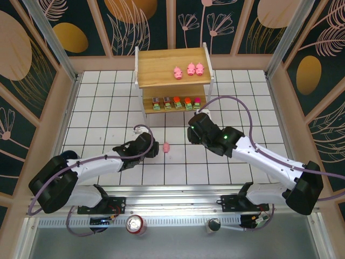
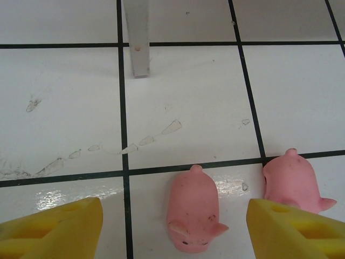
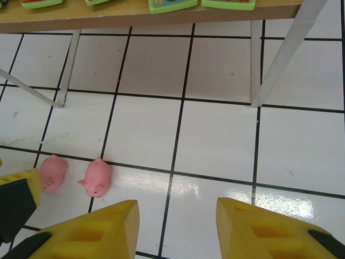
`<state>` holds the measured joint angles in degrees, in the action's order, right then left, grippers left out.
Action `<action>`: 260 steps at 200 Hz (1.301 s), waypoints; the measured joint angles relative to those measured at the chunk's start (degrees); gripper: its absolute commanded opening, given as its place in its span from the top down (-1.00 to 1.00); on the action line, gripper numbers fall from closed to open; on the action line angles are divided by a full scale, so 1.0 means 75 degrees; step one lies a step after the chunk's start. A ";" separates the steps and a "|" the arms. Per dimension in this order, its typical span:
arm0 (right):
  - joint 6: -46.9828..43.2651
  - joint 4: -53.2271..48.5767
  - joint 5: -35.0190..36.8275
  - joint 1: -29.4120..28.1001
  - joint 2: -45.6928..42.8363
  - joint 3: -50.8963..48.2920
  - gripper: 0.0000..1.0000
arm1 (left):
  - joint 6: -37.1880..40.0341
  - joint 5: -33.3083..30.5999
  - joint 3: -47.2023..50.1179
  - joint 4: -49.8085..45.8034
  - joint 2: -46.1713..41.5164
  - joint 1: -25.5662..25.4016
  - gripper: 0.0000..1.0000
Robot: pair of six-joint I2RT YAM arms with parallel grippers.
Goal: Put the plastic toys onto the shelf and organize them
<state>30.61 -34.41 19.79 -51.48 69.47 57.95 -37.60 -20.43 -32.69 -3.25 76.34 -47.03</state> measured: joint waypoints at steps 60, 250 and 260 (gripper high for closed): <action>0.0003 0.0000 0.0000 0.0000 -0.0082 -0.0102 0.14 | 0.0000 0.0093 0.0000 0.0000 0.0501 -0.0134 -0.46; 0.0032 0.0000 0.0003 0.0000 -0.0204 -0.0201 0.17 | -0.0119 0.0006 -0.0405 -0.0035 0.1346 -0.0274 -0.11; 0.0032 0.0000 0.0003 0.0000 -0.0213 -0.0201 0.17 | -0.0122 0.0006 -0.0405 -0.0061 0.1346 -0.0274 -0.09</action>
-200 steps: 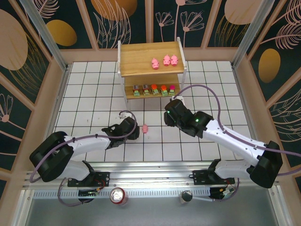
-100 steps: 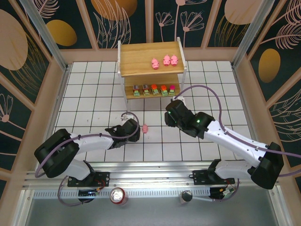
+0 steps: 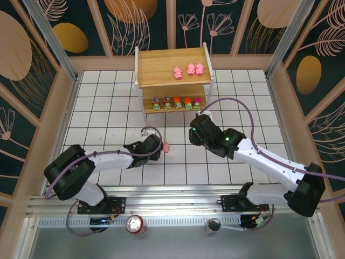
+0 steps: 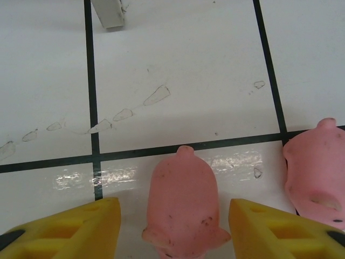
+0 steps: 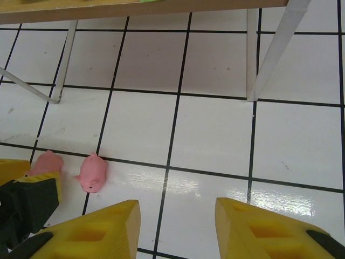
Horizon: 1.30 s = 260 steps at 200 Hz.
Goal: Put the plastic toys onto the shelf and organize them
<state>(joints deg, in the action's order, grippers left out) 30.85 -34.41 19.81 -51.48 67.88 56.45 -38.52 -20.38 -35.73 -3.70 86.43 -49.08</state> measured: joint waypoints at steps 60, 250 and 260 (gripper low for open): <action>0.0000 0.0000 0.0000 0.0000 -0.0017 -0.0044 0.18 | -0.0082 0.0003 0.0000 -0.0006 0.0000 0.0000 0.04; -0.0003 0.0055 0.0000 0.0000 -0.0204 -0.0166 0.22 | -0.0082 -0.0055 -0.0391 -0.0691 -0.0178 -0.0035 0.45; -0.0006 0.0122 0.0000 0.0000 -0.0242 -0.0207 0.22 | -0.0079 -0.0093 -0.0478 -0.0816 -0.0265 -0.0076 0.45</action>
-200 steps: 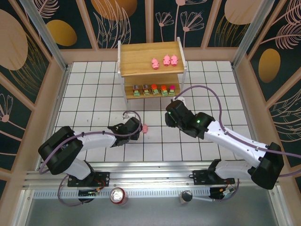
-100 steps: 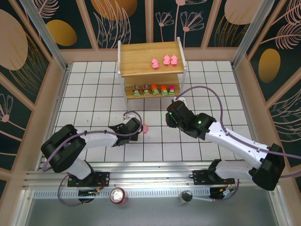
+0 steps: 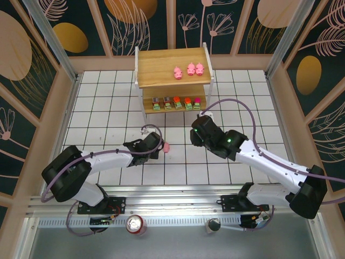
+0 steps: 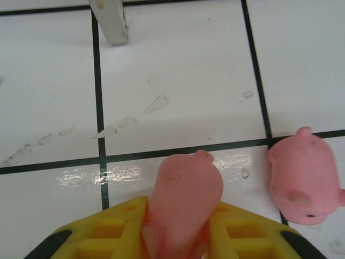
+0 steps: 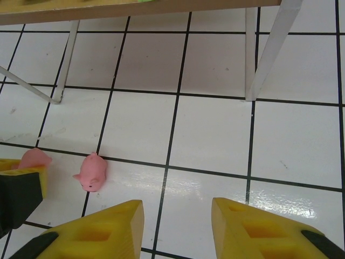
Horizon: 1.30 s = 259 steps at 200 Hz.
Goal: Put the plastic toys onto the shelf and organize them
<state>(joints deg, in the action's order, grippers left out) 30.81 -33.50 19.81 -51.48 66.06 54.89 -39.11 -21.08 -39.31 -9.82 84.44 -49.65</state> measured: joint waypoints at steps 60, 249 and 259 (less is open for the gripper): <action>-0.0003 0.0157 -0.0003 0.0000 -0.0204 -0.0306 0.23 | -0.0003 -0.0321 -0.1081 -0.1154 -0.0650 -0.0297 0.43; 0.0172 0.0781 -0.0341 0.0000 -0.0778 -0.1306 0.22 | 0.0982 -0.1291 -0.7775 -0.3818 0.0428 -0.0597 0.37; 0.0178 0.0831 -0.0388 -0.0006 -0.0775 -0.1341 0.23 | 0.1081 -0.1341 -0.8142 -0.3882 0.0615 -0.0597 0.37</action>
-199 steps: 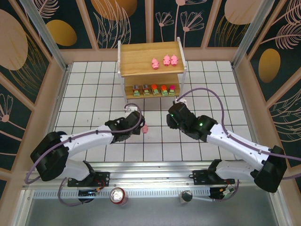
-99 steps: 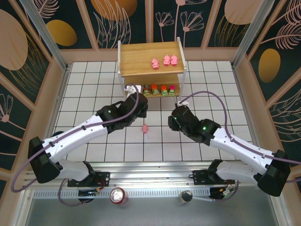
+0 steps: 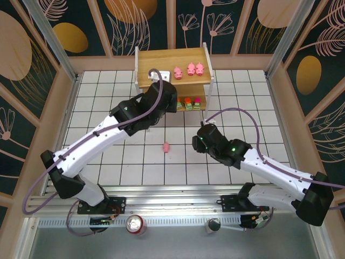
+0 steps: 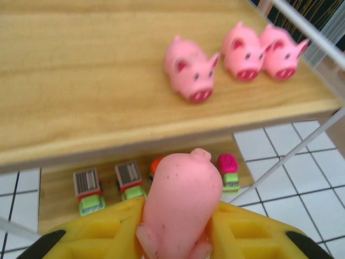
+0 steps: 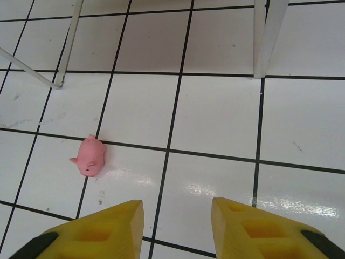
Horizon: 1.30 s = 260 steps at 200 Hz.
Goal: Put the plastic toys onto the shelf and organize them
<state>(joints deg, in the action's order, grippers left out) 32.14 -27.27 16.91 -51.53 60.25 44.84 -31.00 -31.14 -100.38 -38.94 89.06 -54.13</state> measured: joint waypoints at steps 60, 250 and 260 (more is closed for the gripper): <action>0.0187 0.0140 -0.0073 -0.0230 0.0000 -0.0093 0.23 | 0.0379 0.0020 -0.1550 -0.0210 0.0868 0.0487 0.36; 0.0373 0.0189 -0.0073 -0.0361 0.0000 -0.0204 0.23 | 0.0446 0.0612 -0.2489 -0.0268 0.1920 0.1518 0.35; 0.0370 0.0192 -0.0076 -0.0361 0.0000 -0.0204 0.23 | 0.0446 0.0615 -0.2448 -0.0271 0.1920 0.1536 0.35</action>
<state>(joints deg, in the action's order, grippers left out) 34.92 -25.82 16.34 -54.24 60.25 43.31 -27.66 -26.52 -118.74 -40.97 103.46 -42.61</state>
